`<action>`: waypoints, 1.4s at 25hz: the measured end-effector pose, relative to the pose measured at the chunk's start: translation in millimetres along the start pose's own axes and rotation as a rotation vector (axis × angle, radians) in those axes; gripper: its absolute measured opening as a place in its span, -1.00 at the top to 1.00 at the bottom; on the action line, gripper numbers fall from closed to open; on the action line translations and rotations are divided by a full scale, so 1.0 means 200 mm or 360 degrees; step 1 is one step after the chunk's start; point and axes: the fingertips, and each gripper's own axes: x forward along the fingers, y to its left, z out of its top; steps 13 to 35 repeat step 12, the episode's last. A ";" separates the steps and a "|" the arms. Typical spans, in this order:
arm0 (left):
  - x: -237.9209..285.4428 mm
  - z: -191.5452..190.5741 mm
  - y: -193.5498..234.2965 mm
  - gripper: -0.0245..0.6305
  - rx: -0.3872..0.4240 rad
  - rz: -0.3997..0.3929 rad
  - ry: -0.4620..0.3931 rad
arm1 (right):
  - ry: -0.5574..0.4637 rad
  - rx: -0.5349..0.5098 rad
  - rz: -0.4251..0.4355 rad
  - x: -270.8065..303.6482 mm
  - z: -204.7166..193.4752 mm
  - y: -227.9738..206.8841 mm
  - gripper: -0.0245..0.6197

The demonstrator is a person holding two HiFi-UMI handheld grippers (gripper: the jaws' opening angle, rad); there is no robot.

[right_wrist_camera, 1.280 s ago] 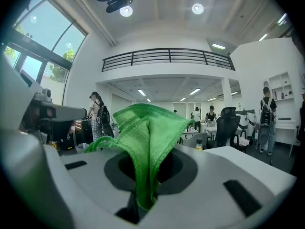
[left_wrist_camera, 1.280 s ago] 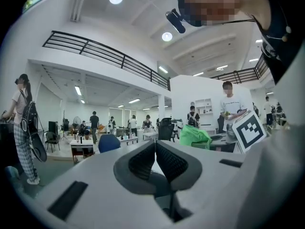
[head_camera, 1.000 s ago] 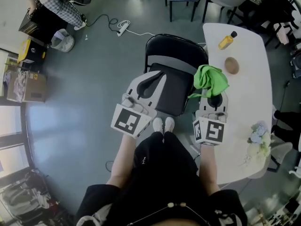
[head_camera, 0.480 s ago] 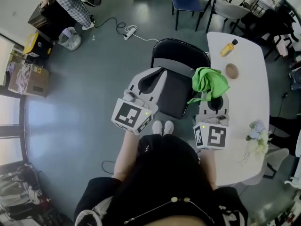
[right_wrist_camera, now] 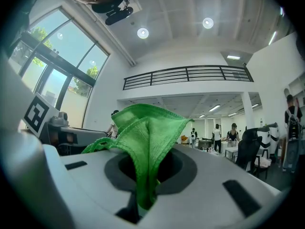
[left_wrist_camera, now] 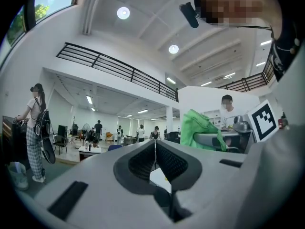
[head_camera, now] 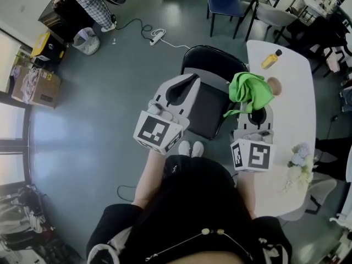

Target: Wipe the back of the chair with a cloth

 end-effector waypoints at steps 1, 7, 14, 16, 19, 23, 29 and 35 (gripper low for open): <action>0.00 0.00 0.00 0.89 0.0002 0.0001 0.0000 | 0.0000 0.0001 -0.0003 0.01 0.00 -0.01 0.79; -0.01 0.01 0.03 0.89 0.0006 0.0014 0.0001 | -0.0002 -0.0007 -0.0020 0.01 0.02 -0.01 0.79; 0.04 0.00 0.03 0.89 0.0005 0.0013 0.0006 | 0.0002 -0.0011 -0.0031 0.03 0.01 -0.06 0.80; 0.04 0.00 0.03 0.89 0.0005 0.0013 0.0006 | 0.0002 -0.0011 -0.0031 0.03 0.01 -0.06 0.80; 0.04 0.00 0.03 0.89 0.0005 0.0013 0.0006 | 0.0002 -0.0011 -0.0031 0.03 0.01 -0.06 0.80; 0.04 0.00 0.03 0.89 0.0005 0.0013 0.0006 | 0.0002 -0.0011 -0.0031 0.03 0.01 -0.06 0.80; 0.04 0.00 0.03 0.89 0.0005 0.0013 0.0006 | 0.0002 -0.0011 -0.0031 0.03 0.01 -0.06 0.80; 0.04 0.00 0.03 0.89 0.0005 0.0013 0.0006 | 0.0002 -0.0011 -0.0031 0.03 0.01 -0.06 0.80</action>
